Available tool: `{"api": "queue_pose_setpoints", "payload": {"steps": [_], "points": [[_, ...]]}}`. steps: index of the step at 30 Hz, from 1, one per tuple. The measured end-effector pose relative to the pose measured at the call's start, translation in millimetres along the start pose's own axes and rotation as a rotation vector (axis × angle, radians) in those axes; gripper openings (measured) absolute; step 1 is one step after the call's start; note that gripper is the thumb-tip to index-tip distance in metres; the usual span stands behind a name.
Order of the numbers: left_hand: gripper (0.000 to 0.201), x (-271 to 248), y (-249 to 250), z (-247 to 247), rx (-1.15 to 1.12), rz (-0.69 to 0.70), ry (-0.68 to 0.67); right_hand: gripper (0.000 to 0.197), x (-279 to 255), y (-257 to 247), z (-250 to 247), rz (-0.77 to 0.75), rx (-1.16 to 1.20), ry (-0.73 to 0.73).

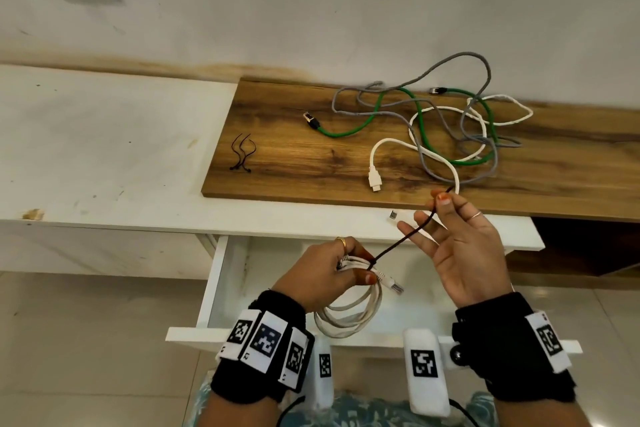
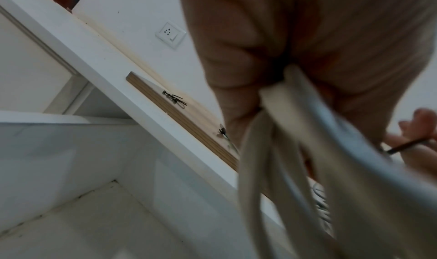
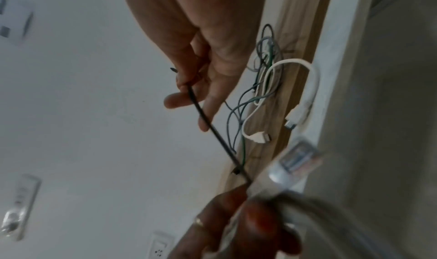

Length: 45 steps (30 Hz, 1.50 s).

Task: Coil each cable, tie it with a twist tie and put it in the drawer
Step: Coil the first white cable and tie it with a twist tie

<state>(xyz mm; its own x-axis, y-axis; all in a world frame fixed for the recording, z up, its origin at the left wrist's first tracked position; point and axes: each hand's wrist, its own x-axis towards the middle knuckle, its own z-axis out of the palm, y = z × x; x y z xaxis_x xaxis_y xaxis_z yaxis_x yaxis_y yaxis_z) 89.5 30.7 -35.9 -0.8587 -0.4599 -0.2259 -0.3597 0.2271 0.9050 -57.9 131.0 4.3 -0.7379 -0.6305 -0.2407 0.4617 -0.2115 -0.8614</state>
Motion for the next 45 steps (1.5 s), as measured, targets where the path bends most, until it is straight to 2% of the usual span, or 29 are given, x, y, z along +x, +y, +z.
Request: {"api": "queue_pose_setpoints", "payload": {"steps": [10, 17, 19, 23, 26, 29, 32, 35, 39, 41, 43, 45], "points": [[0.011, 7.4, 4.2, 4.8, 0.026, -0.024, 0.29, 0.017, -45.4, 3.2, 35.0, 0.147, -0.012, -0.146], [0.016, 4.8, 9.1, 5.3, 0.019, 0.017, 0.325, 0.017, -48.8, 9.1, 31.9, 0.199, 0.013, -0.2], [0.013, 3.5, 8.1, 6.6, -0.158, -0.038, 0.315, 0.016, -46.1, 13.5, 31.9, 0.204, 0.052, -0.194], [0.02, -1.6, 8.8, 0.1, -0.855, -0.203, 0.186, 0.019, -38.5, 24.7, 28.9, 0.205, 0.156, -0.206], [0.025, -0.5, 6.7, -7.0, -1.083, -0.244, 0.105, 0.017, -32.8, 32.4, 24.0, 0.177, 0.166, -0.243], [0.026, -0.7, 2.2, -12.4, -1.185, -0.269, 0.035, 0.024, -27.4, 41.1, 16.4, 0.162, 0.157, -0.319], [0.04, -2.0, -2.4, -13.9, -1.175, -0.252, 0.02, 0.036, -24.3, 48.3, 10.6, 0.16, 0.035, -0.42], [0.027, -1.4, -3.4, -10.7, -1.025, -0.251, 0.135, 0.049, -20.4, 52.7, 6.5, 0.161, -0.13, -0.493], [0.022, -0.5, -7.2, -9.1, -0.797, -0.197, 0.24, 0.034, -14.5, 51.9, -6.3, 0.157, -0.307, -0.628], [0.022, -1.0, -9.5, -11.5, -0.703, -0.173, 0.265, 0.035, -10.6, 40.7, -13.6, 0.095, -0.333, -0.655], [0.023, -2.1, -10.9, -12.5, -0.655, -0.167, 0.263, 0.044, -3.6, 26.9, -18.2, 0.059, -0.213, -0.508], [0.024, -2.7, -9.5, -10.4, -0.65, -0.166, 0.227, 0.049, 7.1, 21.8, -21.4, 0.071, -0.13, -0.275]]}}
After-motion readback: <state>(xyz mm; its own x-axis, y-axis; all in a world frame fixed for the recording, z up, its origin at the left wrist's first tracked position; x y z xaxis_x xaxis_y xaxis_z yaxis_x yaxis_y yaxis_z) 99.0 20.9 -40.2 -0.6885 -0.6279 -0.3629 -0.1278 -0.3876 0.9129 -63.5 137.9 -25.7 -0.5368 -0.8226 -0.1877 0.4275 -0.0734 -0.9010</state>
